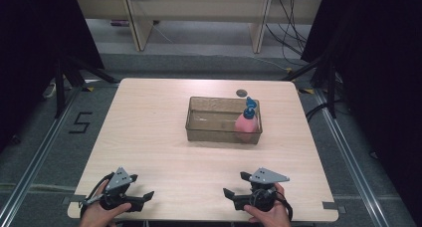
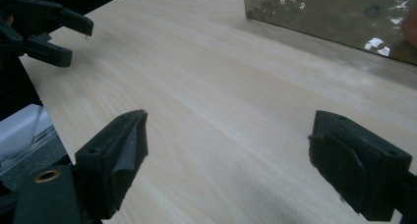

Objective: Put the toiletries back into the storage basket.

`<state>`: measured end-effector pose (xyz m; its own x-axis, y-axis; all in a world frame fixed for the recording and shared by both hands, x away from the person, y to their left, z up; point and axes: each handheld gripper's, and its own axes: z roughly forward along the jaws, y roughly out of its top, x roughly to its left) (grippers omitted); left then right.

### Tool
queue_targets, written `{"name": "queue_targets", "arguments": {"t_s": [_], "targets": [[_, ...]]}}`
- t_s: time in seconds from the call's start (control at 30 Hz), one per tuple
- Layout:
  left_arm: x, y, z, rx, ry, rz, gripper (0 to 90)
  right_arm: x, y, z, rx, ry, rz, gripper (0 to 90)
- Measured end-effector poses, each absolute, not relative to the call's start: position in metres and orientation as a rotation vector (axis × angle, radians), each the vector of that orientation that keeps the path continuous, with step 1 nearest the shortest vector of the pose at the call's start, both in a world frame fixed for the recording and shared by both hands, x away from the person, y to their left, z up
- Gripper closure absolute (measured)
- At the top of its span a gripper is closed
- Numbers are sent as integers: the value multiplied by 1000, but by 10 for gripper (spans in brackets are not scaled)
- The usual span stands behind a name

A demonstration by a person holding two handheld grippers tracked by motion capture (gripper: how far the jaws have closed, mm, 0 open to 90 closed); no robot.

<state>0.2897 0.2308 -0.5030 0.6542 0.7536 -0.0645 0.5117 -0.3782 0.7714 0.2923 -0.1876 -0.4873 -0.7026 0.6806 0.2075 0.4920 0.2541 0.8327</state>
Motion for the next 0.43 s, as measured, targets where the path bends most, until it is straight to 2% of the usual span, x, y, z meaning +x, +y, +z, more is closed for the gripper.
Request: {"name": "queue_targets", "arguments": {"t_s": [0.43], "targets": [[289, 229, -504, 2043, 993, 362, 152, 290, -188, -487, 1091, 2333, 1427, 156]]}}
